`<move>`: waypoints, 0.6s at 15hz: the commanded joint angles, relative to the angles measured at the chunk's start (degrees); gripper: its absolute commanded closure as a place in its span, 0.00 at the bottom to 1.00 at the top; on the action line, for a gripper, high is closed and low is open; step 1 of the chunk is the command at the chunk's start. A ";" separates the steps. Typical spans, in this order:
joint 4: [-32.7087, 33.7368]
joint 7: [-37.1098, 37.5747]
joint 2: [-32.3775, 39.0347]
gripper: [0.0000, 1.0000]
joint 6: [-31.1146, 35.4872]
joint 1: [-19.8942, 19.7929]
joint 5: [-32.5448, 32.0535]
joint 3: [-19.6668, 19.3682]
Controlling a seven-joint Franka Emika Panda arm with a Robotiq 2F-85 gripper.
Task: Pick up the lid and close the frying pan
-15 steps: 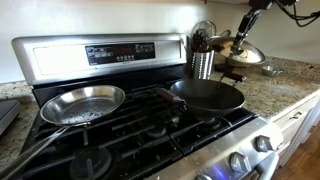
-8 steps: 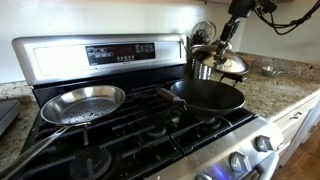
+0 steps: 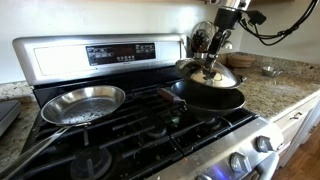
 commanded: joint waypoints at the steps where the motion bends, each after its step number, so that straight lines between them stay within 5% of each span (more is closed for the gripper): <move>1: -1.07 -0.90 -1.41 0.80 -1.11 1.66 1.99 0.73; 9: -2.18 -1.36 0.82 0.80 -2.88 2.49 2.55 2.10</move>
